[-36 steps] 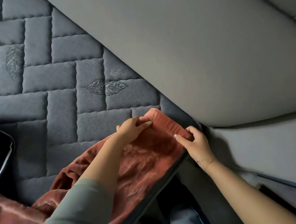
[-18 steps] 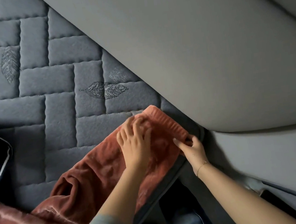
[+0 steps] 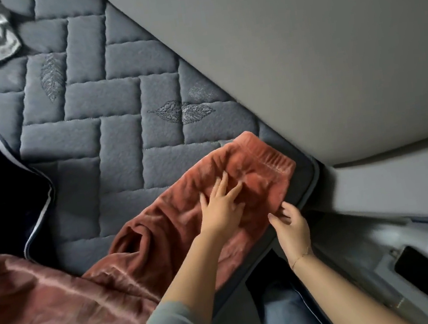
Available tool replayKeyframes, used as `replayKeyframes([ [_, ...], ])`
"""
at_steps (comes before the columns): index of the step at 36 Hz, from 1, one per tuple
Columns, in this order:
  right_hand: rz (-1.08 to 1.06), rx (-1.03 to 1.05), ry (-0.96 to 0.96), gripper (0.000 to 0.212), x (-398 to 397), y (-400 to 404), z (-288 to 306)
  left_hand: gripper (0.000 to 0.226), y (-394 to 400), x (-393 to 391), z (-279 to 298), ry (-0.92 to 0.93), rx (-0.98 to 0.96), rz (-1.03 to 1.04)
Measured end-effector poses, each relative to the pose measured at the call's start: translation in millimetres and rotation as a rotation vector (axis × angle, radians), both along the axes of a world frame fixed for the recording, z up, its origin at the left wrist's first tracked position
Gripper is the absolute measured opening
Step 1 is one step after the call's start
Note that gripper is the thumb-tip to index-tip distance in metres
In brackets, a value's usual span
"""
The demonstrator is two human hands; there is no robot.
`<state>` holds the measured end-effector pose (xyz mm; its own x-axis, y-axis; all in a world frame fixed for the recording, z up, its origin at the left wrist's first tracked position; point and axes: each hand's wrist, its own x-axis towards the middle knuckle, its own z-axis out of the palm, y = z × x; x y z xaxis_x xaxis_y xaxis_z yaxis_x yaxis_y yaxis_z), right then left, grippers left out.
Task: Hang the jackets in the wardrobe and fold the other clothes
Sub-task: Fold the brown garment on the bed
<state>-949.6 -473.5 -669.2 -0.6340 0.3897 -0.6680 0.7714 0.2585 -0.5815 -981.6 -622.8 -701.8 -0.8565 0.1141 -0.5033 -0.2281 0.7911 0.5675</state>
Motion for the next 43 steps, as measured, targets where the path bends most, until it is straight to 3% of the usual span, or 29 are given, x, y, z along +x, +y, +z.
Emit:
replayKeyframes([
  [3,0.230,0.161,0.118,0.054,23,-28,19,0.039,-34,26,26,0.072,0.216,0.256],
  [8,0.375,0.229,0.314,0.048,64,-92,48,0.028,-109,96,58,0.226,0.220,0.391],
  [12,0.502,0.178,0.392,0.044,102,-162,58,0.036,-186,155,76,0.276,0.119,0.511],
  [17,0.634,0.035,0.393,0.025,142,-262,61,0.036,-284,214,97,0.296,0.024,0.694],
  [22,0.936,-0.078,0.367,0.030,146,-339,51,0.037,-362,235,96,0.335,0.025,0.852],
  [28,1.288,0.105,0.366,0.043,128,-390,17,0.027,-413,256,73,0.240,0.136,1.186],
  [33,1.240,0.066,0.161,0.065,110,-432,-10,0.025,-417,291,68,0.128,0.376,1.441],
  [35,1.211,0.048,0.137,0.058,110,-445,-17,0.024,-417,309,68,0.092,0.423,1.495],
  [37,1.276,0.115,0.296,0.032,118,-454,-14,0.023,-416,330,68,0.080,0.464,1.522],
  [39,1.349,0.143,0.516,0.015,135,-456,-6,0.023,-413,352,65,0.092,0.349,1.436],
  [41,1.418,0.046,0.671,0.017,159,-451,8,0.023,-410,373,64,0.093,0.192,1.344],
  [43,1.540,-0.019,0.745,0.026,188,-438,19,0.024,-407,389,67,0.115,0.225,1.399],
])
